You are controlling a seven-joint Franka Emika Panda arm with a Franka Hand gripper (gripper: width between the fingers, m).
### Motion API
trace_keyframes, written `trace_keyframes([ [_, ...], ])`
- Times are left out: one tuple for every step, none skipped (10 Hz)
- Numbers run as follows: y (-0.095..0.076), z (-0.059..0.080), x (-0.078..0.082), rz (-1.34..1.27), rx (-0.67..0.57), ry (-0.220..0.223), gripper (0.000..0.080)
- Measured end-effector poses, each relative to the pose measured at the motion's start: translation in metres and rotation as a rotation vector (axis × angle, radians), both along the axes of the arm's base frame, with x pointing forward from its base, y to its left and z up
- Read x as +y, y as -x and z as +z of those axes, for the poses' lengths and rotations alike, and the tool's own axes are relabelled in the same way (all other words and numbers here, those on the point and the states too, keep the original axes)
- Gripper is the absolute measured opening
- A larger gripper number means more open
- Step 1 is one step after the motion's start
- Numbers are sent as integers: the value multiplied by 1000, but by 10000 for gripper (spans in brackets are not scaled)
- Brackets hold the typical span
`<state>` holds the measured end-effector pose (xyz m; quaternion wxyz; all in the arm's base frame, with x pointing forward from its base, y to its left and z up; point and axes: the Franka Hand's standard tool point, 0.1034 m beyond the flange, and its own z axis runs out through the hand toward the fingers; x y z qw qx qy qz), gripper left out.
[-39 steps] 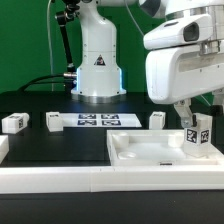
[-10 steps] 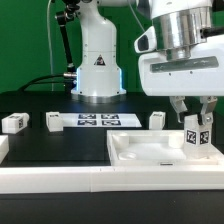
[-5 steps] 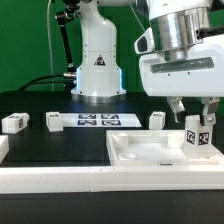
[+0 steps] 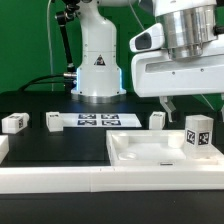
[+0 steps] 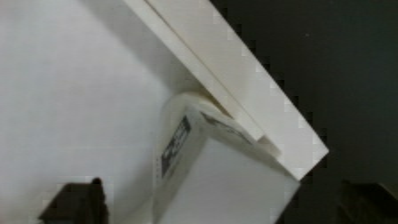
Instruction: Assemble square table
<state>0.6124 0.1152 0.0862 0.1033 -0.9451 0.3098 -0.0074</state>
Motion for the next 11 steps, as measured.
trace_keyframes([
  [0, 0, 0, 76, -15, 6, 648],
  [1, 0, 0, 160, -24, 20, 649],
  [3, 0, 4, 287, -23, 69, 649],
  [3, 0, 5, 383, -39, 81, 649],
  [3, 0, 7, 448, -49, 87, 649],
  [3, 0, 8, 518, -59, 98, 649],
  [4, 0, 8, 606, -72, 109, 649],
  [4, 0, 8, 676, -82, 115, 649],
  [4, 0, 8, 760, -95, 120, 649],
  [4, 0, 7, 820, -105, 124, 649],
  [3, 0, 6, 828, -106, 124, 649],
])
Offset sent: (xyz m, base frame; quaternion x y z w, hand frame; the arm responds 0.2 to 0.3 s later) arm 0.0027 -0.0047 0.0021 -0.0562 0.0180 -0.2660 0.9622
